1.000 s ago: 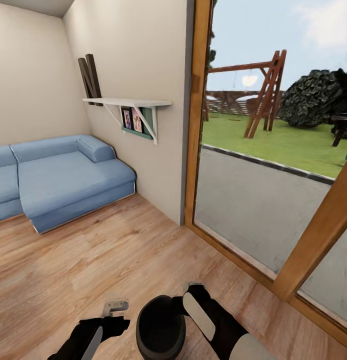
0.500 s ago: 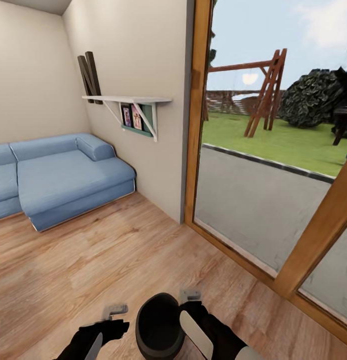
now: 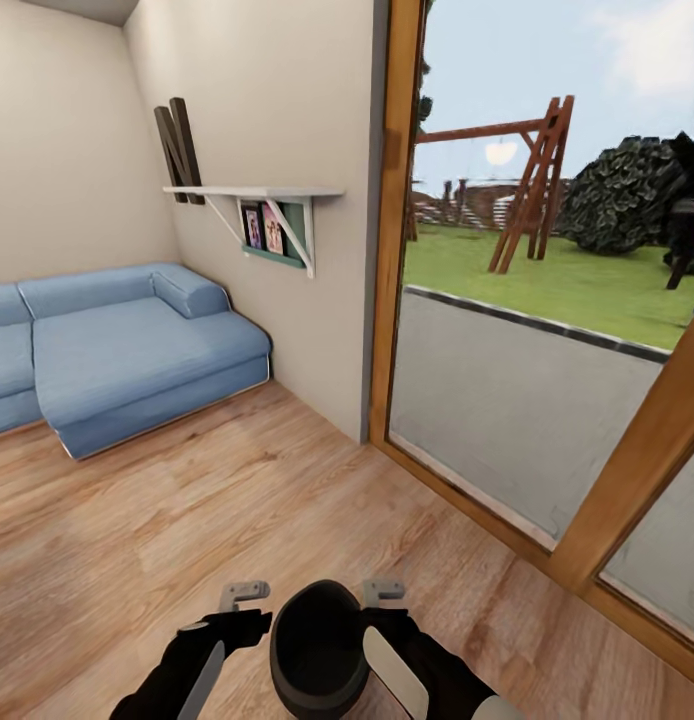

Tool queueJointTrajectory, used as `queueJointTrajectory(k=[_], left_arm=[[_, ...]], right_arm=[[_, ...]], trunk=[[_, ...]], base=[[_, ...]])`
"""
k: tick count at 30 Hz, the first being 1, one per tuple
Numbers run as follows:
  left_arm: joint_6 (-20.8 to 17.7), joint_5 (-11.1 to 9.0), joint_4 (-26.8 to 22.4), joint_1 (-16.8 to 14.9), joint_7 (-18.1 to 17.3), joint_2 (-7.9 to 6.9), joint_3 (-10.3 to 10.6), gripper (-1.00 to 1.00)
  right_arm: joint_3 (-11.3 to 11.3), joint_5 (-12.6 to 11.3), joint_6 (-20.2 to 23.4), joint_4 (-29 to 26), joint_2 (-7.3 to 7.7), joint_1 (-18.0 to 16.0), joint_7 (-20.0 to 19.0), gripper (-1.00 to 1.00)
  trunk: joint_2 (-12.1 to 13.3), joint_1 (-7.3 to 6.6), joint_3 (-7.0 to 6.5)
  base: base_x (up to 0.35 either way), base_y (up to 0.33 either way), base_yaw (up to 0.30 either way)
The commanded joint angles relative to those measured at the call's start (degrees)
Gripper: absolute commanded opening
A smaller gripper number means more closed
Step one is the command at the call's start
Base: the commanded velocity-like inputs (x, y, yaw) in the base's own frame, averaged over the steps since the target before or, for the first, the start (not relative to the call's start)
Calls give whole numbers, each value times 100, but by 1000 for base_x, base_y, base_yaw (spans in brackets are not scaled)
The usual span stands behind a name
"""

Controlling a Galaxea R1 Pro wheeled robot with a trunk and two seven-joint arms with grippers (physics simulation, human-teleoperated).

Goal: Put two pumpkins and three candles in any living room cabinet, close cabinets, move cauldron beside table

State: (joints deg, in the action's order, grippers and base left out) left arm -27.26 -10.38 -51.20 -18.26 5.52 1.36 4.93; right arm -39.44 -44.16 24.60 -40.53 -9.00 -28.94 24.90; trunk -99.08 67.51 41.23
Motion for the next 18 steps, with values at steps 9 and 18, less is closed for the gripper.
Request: queueJointTrajectory(k=[9, 18], left_arm=[[-21, -55, 2, -3, 89, 13, 21, 100], [-8, -52, 14, -3, 90, 30, 25, 100]], right_arm=[[-18, -60, -174, -8, 4, -6, 56, 100], [-11, -83, -227, -8, 4, -6, 50, 100]], trunk=[[-365, 198, 168], [-726, 396, 329]], base=[[0, 0, 0], [0, 0, 199]])
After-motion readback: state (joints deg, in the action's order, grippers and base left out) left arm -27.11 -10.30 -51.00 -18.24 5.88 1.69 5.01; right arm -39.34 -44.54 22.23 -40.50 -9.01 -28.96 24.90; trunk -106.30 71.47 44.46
